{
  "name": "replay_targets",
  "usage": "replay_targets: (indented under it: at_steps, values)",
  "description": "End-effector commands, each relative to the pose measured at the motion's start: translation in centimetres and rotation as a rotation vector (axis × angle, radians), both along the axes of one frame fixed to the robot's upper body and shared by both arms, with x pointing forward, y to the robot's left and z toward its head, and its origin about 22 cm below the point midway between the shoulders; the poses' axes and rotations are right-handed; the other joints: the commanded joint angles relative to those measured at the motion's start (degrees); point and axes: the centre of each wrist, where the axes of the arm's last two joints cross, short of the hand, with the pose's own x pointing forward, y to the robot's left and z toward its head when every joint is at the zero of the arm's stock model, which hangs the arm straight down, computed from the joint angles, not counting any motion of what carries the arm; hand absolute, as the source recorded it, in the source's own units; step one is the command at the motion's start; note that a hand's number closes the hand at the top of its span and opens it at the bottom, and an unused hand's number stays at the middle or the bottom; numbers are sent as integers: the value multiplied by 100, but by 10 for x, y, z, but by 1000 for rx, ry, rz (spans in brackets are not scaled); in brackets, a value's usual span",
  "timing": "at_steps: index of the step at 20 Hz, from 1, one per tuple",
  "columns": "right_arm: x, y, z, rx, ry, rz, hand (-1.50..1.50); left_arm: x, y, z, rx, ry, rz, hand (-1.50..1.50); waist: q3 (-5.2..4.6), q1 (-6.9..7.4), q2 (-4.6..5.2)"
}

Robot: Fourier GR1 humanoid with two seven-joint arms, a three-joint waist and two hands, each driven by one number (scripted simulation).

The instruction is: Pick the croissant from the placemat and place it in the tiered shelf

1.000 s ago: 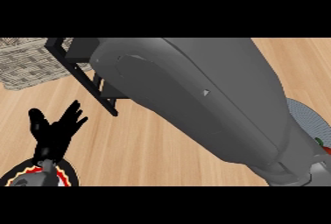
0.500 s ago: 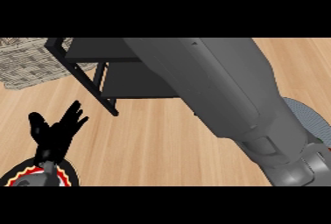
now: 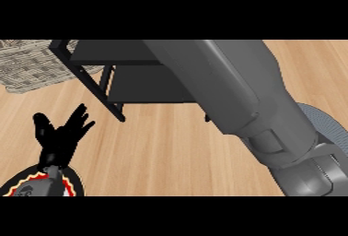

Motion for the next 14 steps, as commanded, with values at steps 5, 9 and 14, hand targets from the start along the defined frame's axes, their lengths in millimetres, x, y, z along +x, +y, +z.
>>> replay_targets:
  at_steps: [5,9,14]
  values:
    - [9,-1,-1,-39,20,18,150,-4,5,-8,5,70,-4,0,-42,-48,14]
    - [8,-3,-8,60,8,-21,150,-13,12,-18,-7,66,9,0,-41,-61,6]
    - [4,-10,15,292,-39,-65,-150,-7,3,-15,-7,55,6,0,-40,-76,3]
